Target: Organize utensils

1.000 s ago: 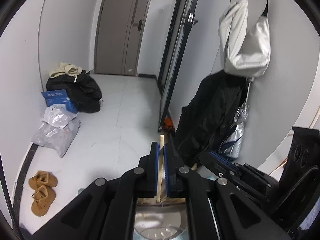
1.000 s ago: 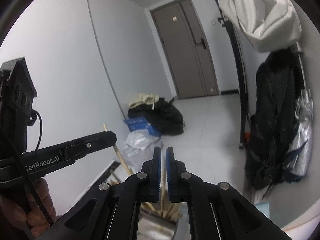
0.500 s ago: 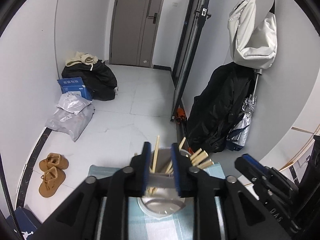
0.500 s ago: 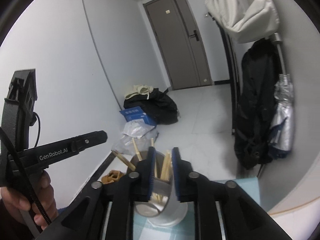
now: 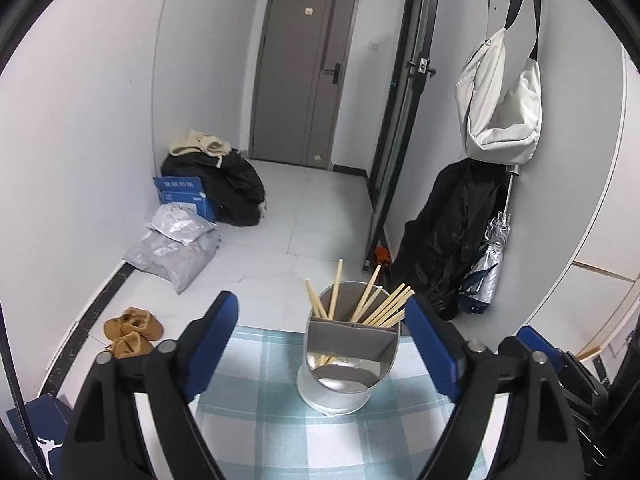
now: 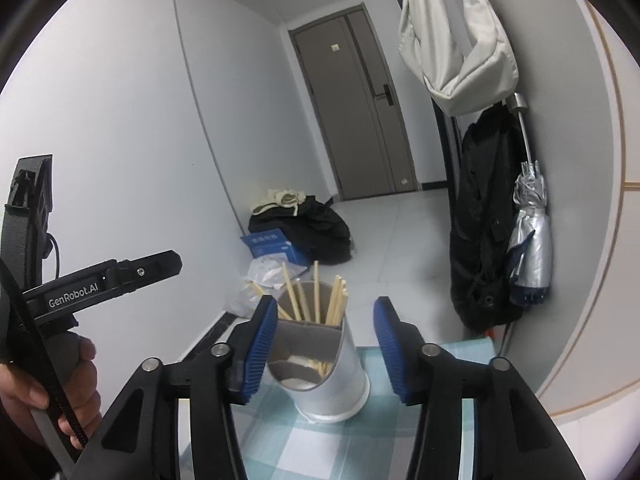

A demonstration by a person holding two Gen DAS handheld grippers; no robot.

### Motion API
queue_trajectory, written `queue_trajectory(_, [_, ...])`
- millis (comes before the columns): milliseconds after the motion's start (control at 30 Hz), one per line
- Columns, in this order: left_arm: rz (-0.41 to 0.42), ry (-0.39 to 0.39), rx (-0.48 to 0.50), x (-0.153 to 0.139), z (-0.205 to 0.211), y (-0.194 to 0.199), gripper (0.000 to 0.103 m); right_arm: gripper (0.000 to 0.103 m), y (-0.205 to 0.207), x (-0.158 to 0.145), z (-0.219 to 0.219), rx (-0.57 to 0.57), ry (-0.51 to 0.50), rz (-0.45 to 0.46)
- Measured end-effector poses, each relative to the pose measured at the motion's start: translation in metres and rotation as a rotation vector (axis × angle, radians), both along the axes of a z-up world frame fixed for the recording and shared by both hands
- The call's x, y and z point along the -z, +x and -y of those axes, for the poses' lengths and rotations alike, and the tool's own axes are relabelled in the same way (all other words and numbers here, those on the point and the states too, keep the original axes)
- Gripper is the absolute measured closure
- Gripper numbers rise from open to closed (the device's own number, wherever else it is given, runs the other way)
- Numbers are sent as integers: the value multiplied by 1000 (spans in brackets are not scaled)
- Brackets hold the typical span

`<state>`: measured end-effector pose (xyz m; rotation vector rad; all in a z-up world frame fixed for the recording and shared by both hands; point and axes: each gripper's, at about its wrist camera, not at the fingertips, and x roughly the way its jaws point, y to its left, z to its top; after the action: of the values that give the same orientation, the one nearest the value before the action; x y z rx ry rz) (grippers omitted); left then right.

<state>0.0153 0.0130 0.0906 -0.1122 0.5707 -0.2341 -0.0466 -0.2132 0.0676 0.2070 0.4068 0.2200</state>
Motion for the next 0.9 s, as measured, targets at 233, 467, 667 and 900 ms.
queue_trajectory(233, [36,19,-25,5,-7,-18,9,38,-26,3,-6,-6,-12,43])
queue_trajectory(467, [80,38,-49,18,-9,-28,2,31,-30,16,-9,-11,-27,35])
queue_trajectory(667, [37,28,-77,30,-16,-23,1,29,-29,23,-11,5,-51,39])
queue_trajectory(900, [32,46,-93,39,-16,-23,1,28,-29,27,-6,29,-52,33])
